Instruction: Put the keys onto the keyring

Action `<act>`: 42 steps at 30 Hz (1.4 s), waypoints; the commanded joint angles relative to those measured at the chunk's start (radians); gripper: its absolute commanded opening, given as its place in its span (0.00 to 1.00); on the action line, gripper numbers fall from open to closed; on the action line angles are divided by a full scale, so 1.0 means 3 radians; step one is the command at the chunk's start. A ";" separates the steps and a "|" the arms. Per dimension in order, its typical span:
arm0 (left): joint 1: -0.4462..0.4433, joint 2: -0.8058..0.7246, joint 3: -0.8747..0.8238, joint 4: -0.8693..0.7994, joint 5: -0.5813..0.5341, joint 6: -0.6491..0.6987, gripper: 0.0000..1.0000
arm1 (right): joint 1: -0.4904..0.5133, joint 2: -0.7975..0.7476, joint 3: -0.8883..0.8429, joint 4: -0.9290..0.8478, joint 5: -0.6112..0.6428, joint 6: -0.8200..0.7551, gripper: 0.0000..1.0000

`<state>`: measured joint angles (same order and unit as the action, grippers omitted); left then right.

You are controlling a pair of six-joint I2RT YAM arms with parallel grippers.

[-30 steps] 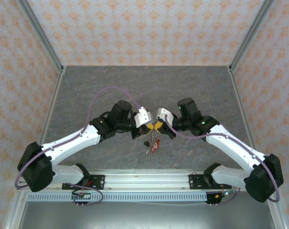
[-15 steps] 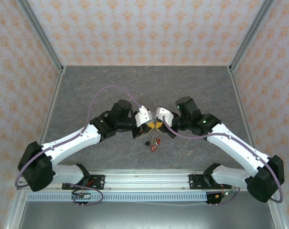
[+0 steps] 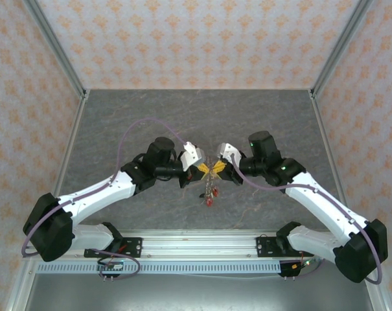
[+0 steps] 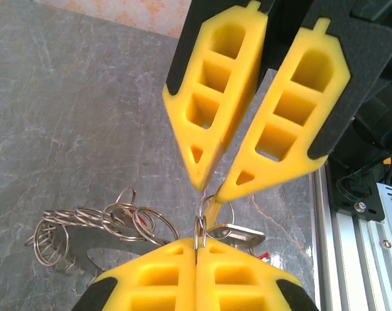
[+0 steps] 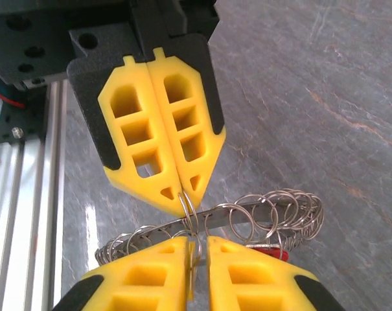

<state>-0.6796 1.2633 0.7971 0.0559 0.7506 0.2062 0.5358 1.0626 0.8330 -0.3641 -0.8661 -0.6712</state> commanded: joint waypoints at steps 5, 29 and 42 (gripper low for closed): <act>0.0049 -0.0141 -0.0024 0.0330 0.0138 -0.0147 0.00 | -0.0105 0.0080 -0.0156 0.0573 -0.0576 0.0182 0.18; 0.0056 -0.0062 0.0036 0.0351 0.0235 -0.0176 0.00 | -0.0107 0.0067 -0.0268 0.0737 -0.0443 0.0169 0.16; 0.0056 -0.0084 0.0043 0.0304 0.0246 -0.0155 0.00 | -0.0106 0.0109 -0.0315 0.0884 -0.0456 0.0280 0.06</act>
<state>-0.6643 1.2564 0.7887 0.0952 0.7853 0.1574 0.5087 1.1042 0.7383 -0.1410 -0.9928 -0.5884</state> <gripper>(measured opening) 0.042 0.074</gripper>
